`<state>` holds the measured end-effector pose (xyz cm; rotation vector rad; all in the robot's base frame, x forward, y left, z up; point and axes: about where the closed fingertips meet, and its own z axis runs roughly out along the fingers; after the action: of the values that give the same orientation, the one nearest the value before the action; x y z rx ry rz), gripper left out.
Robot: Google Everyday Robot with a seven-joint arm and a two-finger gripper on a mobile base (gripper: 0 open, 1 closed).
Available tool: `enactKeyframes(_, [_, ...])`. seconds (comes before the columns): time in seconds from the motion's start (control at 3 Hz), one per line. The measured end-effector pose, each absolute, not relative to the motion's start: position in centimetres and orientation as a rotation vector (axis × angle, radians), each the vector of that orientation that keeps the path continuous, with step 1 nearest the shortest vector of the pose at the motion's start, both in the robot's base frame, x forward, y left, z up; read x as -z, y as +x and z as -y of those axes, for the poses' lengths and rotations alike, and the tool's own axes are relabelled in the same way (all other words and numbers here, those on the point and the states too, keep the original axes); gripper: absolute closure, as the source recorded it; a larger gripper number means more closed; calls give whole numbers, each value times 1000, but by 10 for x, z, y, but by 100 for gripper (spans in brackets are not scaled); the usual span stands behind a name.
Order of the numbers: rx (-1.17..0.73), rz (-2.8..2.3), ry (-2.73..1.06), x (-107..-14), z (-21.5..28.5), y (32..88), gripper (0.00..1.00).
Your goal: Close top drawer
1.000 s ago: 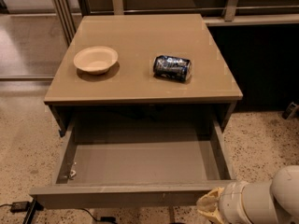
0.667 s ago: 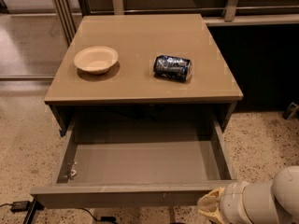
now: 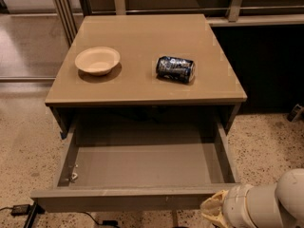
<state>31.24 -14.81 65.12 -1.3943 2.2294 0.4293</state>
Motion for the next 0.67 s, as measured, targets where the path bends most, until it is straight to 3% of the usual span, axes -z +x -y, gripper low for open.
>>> enactKeyframes(0.33, [-431, -2194, -1396, -651, 145, 334, 4])
enactKeyframes(0.67, [-429, -2192, -1394, -651, 146, 336, 0])
